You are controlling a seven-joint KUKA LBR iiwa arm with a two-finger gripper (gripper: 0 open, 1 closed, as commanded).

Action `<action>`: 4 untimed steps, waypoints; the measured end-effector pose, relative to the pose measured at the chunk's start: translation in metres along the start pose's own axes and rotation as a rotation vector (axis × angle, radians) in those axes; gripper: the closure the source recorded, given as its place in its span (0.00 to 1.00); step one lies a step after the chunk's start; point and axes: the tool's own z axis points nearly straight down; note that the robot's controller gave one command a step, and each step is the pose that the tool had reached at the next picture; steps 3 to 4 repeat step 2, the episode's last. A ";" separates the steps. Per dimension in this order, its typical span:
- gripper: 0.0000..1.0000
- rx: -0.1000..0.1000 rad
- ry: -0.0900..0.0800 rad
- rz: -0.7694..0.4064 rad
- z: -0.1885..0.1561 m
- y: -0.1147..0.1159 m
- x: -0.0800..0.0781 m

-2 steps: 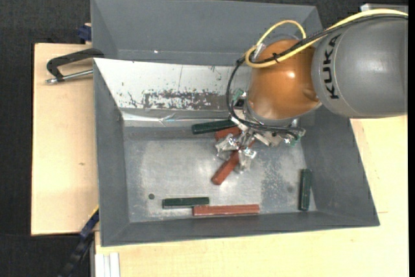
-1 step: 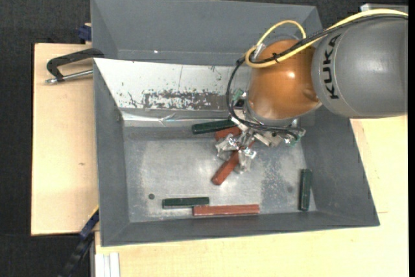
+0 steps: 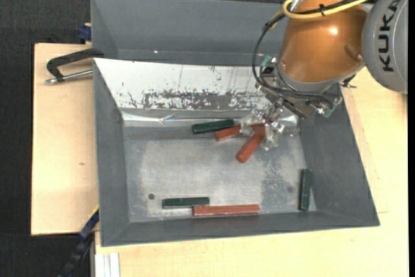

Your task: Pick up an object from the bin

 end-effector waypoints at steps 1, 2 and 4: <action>1.00 -0.001 0.000 0.000 0.000 0.000 0.000; 1.00 -0.003 0.002 -0.085 -0.039 0.007 0.007; 1.00 -0.003 0.002 -0.085 -0.039 0.007 0.007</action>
Offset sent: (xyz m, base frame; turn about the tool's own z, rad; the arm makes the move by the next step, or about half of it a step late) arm -0.0355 -0.0059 0.1477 -0.3066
